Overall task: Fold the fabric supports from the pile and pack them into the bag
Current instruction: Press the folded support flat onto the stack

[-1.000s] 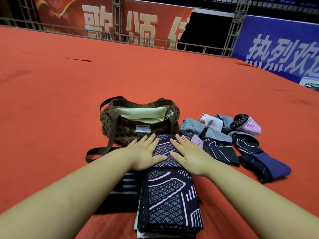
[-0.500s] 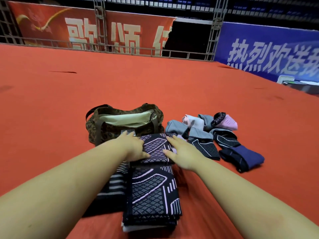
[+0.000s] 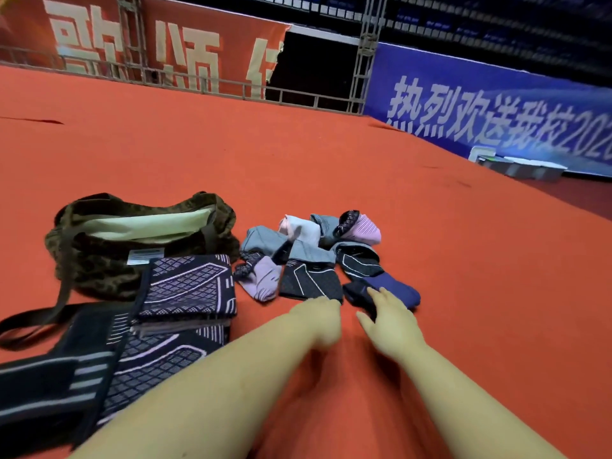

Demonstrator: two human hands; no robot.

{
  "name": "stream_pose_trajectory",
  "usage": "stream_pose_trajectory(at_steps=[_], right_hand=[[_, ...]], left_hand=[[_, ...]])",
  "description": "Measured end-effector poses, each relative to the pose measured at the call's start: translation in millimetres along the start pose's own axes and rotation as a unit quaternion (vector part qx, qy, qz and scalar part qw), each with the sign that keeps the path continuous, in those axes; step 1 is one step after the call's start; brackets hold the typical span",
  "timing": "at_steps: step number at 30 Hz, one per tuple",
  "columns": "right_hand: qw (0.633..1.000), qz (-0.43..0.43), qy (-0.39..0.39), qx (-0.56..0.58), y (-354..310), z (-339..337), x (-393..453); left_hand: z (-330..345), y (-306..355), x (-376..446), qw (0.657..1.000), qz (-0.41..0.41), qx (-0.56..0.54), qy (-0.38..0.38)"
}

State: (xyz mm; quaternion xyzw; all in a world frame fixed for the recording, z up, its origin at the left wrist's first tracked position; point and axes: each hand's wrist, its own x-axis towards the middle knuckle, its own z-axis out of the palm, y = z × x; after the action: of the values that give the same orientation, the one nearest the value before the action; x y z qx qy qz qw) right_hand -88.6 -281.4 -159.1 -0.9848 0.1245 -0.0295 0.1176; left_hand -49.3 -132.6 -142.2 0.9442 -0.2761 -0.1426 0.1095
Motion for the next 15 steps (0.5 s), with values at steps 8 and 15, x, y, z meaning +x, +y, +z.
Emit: stream_pose_trajectory(at_steps=[8,15], right_hand=[[0.998,0.052,0.022,0.02,49.3,13.5,51.0],[0.999,0.019,0.026,0.022,65.0,40.2,61.6]], left_hand=[[35.8,32.0,55.8,0.981,0.02,-0.151,0.12],[69.1,38.2,92.6,0.978,-0.017,-0.129,0.165]])
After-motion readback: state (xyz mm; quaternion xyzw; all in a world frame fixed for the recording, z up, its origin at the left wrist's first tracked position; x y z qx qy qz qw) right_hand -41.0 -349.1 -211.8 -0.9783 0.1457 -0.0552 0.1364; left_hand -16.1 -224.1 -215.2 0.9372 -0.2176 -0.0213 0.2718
